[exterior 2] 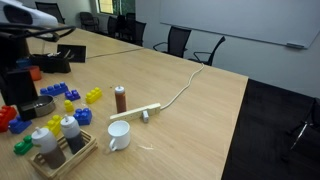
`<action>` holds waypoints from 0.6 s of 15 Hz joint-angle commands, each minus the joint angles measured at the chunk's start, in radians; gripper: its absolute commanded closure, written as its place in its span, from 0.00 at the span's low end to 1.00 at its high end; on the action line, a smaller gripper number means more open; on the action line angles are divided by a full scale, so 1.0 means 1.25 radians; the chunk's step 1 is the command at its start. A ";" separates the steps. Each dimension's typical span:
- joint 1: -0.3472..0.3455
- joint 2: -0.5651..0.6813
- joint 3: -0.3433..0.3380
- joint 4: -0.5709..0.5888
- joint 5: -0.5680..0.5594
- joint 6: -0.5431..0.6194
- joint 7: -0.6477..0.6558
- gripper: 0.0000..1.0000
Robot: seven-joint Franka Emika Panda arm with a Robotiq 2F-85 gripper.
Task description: Take the blue block on the right and place it on top of the blue block at the center
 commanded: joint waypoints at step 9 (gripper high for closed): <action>0.060 0.076 0.108 -0.012 -0.040 0.168 0.025 0.00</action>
